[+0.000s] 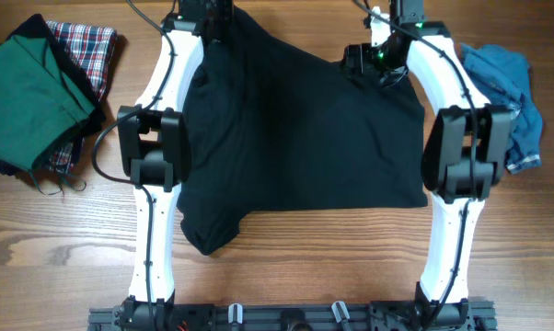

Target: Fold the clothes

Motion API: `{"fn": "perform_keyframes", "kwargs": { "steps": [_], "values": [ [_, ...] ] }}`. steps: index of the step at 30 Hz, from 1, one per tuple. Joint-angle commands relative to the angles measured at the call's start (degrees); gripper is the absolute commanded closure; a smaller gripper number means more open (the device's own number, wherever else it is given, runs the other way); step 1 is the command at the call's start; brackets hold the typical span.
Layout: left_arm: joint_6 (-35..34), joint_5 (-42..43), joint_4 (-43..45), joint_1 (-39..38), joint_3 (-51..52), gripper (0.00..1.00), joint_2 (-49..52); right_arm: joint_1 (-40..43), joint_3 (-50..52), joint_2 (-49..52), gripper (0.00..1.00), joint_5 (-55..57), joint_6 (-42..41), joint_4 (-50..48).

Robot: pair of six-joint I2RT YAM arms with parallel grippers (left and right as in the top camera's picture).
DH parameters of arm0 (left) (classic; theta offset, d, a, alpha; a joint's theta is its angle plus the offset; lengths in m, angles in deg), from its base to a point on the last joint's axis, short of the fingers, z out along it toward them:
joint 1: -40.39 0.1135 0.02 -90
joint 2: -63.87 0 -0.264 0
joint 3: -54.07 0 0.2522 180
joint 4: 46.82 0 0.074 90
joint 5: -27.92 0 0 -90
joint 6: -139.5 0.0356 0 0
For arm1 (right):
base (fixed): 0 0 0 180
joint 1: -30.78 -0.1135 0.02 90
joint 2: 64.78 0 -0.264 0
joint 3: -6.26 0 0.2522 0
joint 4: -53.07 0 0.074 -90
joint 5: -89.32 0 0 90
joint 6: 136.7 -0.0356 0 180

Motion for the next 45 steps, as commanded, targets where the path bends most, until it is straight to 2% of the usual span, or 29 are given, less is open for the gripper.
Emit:
{"fn": "perform_keyframes", "kwargs": {
  "steps": [1, 5, 11, 16, 20, 22, 24, 26, 27, 28, 30, 32, 37, 45],
  "values": [
    [-0.11, -0.98, -0.02, -0.07, -0.48, 0.96, -2.69, -0.02, -0.72, 1.66, 0.01, 2.60, 1.14, -4.98],
    [-0.11, -0.98, -0.72, -0.07, -0.48, 0.96, -2.69, -0.02, -0.72, 2.10, 0.01, 4.63, 1.33, -8.57],
    [-0.09, -0.98, -1.05, -0.04, -0.48, 0.96, -2.69, -0.02, -0.72, 4.17, 0.01, 4.90, 1.09, -8.04],
    [-0.11, -0.98, -1.05, -0.04, -0.48, 0.96, -2.67, -0.02, -0.72, 4.17, 0.15, 4.90, 0.96, -9.01],
    [-0.11, -0.98, -1.05, -0.07, -0.48, 0.96, -2.67, -0.02, -0.72, 4.17, 0.28, 4.96, 0.98, -9.42],
    [-0.11, -0.98, -1.07, -0.07, -0.48, 0.96, -2.67, -0.02, -0.72, 4.17, 0.38, 5.33, 0.98, -9.49],
    [-0.11, -1.01, -1.29, -0.07, -0.48, 0.96, -2.67, -0.02, -0.72, 4.17, 0.54, 5.33, 0.94, -9.75],
    [-0.11, -0.98, -1.51, -0.04, -0.48, 0.96, -2.67, -0.02, -0.72, 4.17, 0.56, 5.33, 0.96, -9.84],
    [-0.11, -1.01, -1.55, -0.04, -0.48, 0.96, -2.67, -0.02, -0.72, 4.17, 0.60, 5.33, 0.96, -9.94],
    [-0.11, -1.01, -1.55, -0.04, -0.48, 0.96, -2.67, -0.02, -0.72, 4.17, 0.72, 5.33, 0.96, -10.14],
    [-0.11, -0.98, -1.66, -0.04, -0.48, 0.96, -2.67, -0.02, -0.72, 4.17, 0.87, 5.33, 0.94, -10.40],
    [-0.11, -1.01, -1.77, -0.04, -0.48, 0.96, -2.67, -0.02, -0.72, 4.17, 0.96, 5.66, 0.96, -10.45],
    [-0.11, -1.03, -2.19, 0.11, -0.48, 0.96, -2.67, 0.37, -0.74, 4.11, 0.96, 10.01, -0.90, -11.56],
    [-0.09, -2.75, -3.21, 0.24, -0.48, 0.96, -2.67, 4.48, -0.85, 4.11, 0.96, 9.97, -1.92, -16.46]
  ]
}}
